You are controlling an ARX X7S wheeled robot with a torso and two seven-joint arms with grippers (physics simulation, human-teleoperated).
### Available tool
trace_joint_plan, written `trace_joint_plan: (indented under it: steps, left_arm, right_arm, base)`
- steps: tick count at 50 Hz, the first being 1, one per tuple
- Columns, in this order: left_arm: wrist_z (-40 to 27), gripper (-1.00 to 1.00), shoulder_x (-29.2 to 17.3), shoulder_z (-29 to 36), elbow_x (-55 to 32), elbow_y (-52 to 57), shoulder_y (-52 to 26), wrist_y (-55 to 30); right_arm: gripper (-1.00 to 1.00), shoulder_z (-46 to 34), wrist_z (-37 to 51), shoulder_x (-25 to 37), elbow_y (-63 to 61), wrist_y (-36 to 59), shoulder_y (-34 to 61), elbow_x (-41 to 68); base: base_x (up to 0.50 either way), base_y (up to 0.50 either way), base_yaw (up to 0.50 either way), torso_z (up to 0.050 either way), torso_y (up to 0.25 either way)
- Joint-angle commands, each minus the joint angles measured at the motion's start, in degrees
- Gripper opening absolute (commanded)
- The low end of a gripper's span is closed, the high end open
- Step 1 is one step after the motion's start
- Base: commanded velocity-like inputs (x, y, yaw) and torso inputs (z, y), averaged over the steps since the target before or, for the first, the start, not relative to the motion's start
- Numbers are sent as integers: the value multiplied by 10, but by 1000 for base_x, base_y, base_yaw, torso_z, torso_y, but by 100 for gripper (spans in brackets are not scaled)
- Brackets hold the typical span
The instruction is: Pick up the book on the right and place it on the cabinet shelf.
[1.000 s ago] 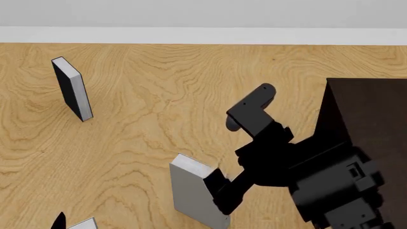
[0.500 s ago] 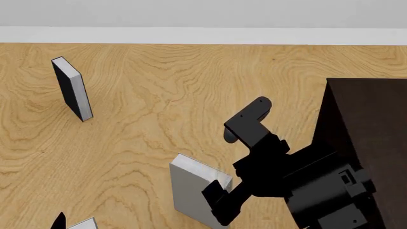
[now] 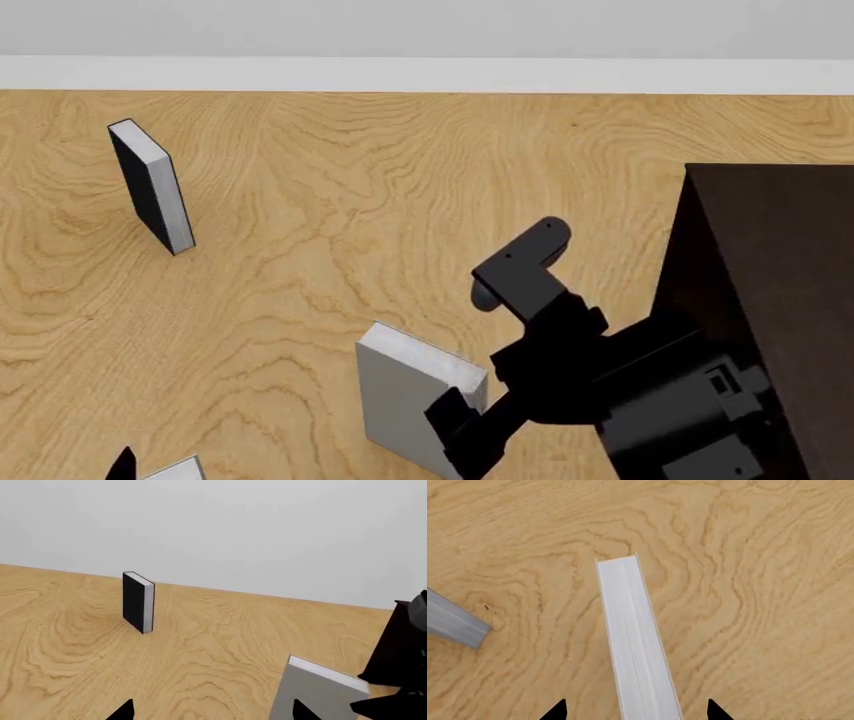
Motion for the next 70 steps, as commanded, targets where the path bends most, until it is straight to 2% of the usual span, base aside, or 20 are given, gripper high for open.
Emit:
trace_joint_plan:
  steps: [1, 16, 37, 38, 55, 70]
  left_arm:
    - [1, 100, -1, 1, -1, -3, 0, 3]
    - [1, 100, -2, 3, -2, -12, -3, 5]
    - [-1, 100, -4, 6, -4, -13, -2, 9]
    - [-1, 100, -5, 6, -4, -13, -2, 9]
    - [-4, 100, -8, 8, -3, -6, 0, 12]
    - [-8, 100, -12, 8, -5, 0, 5, 15]
  right_arm:
    - [100, -3, -1, -10, 31, -18, 0, -3]
    - [100, -12, -10, -29, 94, -51, 7, -13]
    - [100, -15, -10, -29, 94, -58, -4, -11]
    - [-100, -17, -10, -30, 97, -61, -4, -13]
    - [-100, 4, 36, -14, 39, -41, -9, -6]
    - [-100, 18, 122, 54, -241, 43, -54, -2]
  base:
    - [0, 0, 0, 0, 0]
    - [0, 0, 0, 0, 0]
    - [0, 0, 0, 0, 0]
    - [0, 0, 0, 0, 0]
    - [0, 0, 0, 0, 0]
    - [0, 0, 0, 0, 1]
